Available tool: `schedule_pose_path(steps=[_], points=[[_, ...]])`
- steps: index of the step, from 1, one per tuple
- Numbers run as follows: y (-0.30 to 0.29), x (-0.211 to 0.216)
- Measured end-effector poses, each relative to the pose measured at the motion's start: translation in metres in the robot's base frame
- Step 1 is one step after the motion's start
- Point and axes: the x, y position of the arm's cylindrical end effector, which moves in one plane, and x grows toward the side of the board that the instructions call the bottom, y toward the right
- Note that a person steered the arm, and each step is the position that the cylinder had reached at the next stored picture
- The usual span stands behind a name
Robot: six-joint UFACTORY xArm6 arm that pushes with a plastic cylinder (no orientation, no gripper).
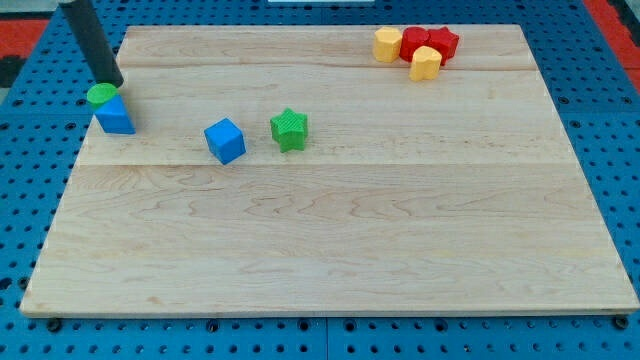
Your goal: Place the blue triangle horizontally to the blue cube
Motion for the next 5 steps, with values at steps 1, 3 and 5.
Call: schedule_pose_path(steps=[1, 3, 5], points=[[0.014, 0.040], [0.042, 0.057], [0.103, 0.051]])
